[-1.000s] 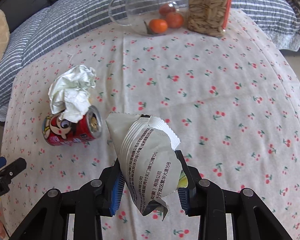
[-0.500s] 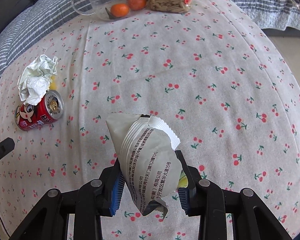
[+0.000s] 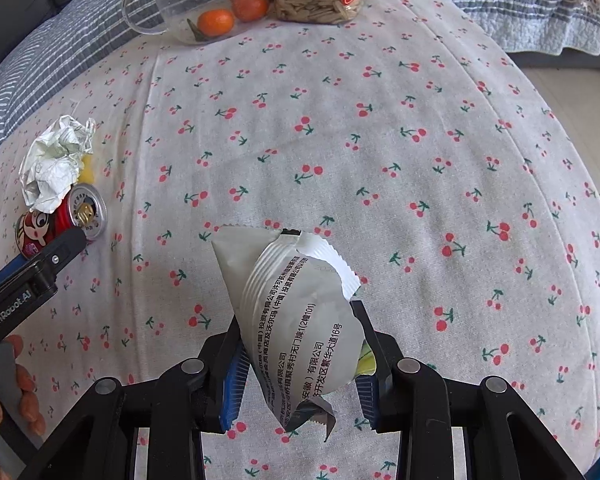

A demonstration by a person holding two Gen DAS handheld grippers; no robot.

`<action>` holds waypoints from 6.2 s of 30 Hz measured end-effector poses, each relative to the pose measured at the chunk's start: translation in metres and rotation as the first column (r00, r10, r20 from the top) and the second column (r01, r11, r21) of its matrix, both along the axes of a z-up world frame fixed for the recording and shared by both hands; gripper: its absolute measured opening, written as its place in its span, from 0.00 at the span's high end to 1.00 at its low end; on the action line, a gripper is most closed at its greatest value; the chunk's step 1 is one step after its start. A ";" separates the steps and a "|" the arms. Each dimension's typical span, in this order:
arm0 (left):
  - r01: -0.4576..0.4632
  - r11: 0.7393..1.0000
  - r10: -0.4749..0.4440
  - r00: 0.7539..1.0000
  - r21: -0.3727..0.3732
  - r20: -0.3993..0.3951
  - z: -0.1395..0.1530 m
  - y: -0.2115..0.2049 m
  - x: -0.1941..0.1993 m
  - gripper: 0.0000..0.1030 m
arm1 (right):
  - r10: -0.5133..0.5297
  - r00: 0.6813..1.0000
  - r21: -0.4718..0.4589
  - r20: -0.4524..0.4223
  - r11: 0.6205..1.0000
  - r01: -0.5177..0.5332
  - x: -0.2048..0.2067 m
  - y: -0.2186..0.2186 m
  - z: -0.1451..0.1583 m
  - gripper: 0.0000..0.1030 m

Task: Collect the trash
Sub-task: 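Grasp the red can with the left tool while the right tool holds the wrapper, then lift the red can toward the bin with the left tool while the right tool holds the wrapper, then lower the red can into the white bin and open the left tool, then carry the white wrapper over the bin and open the right tool, then move the right tool to the crumpled white paper and close on it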

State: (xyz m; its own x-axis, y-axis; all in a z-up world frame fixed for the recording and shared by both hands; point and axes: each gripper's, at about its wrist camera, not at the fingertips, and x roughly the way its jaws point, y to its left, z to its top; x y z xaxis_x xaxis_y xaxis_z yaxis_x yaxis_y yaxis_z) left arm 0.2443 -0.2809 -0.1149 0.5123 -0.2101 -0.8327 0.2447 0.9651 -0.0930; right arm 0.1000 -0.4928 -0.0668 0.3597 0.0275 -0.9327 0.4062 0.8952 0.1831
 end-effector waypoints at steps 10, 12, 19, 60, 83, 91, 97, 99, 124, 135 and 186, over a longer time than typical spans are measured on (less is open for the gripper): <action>-0.043 0.998 0.044 0.999 -0.044 0.016 -0.003 0.014 0.012 0.11 | 0.002 1.000 -0.034 -0.031 0.999 -0.003 -0.007 -0.012 -0.009 0.60; -0.013 0.999 0.013 1.000 -0.042 0.004 -0.002 0.014 0.010 0.12 | -0.001 0.999 -0.037 -0.035 0.999 -0.001 -0.008 -0.014 -0.009 0.60; 0.108 0.993 -0.113 0.989 -0.056 -0.094 0.006 0.023 -0.010 0.12 | 0.005 1.000 -0.041 -0.025 0.999 -0.006 -0.004 -0.007 -0.006 0.60; -0.108 0.983 0.090 0.988 -0.148 -0.121 0.061 0.318 -0.048 0.12 | 0.360 0.927 -0.034 0.110 0.933 -0.358 0.036 0.178 0.029 0.60; -0.424 0.905 0.419 0.900 -0.019 -0.120 0.009 0.460 0.002 0.11 | 0.492 0.868 -0.025 0.072 0.871 -0.491 0.075 0.292 0.002 0.60; -0.408 0.912 0.403 0.909 -0.034 -0.104 0.021 0.461 -0.009 0.05 | 0.487 0.869 -0.021 0.092 0.873 -0.487 0.073 0.300 0.006 0.60; -0.353 0.935 0.353 0.931 0.018 -0.091 0.033 0.456 -0.031 0.04 | 0.509 0.856 -0.028 0.091 0.860 -0.509 0.073 0.317 0.006 0.60; -0.351 0.935 0.354 0.930 0.040 -0.102 0.034 0.461 -0.039 0.04 | 0.518 0.849 -0.023 0.105 0.855 -0.519 0.073 0.325 0.010 0.60; -0.406 0.908 0.419 0.895 0.107 -0.153 0.027 0.524 -0.061 0.00 | 0.635 0.739 0.174 0.223 0.721 -0.671 0.139 0.513 -0.010 0.52; -0.380 0.917 0.395 0.905 0.118 -0.158 0.026 0.507 -0.052 0.00 | 0.609 0.769 0.143 0.193 0.758 -0.637 0.142 0.486 -0.005 0.32; -0.102 0.993 0.110 0.981 0.056 -0.157 0.026 0.199 0.038 0.00 | 0.197 0.961 -0.014 0.194 0.980 -0.198 0.130 0.113 0.011 0.20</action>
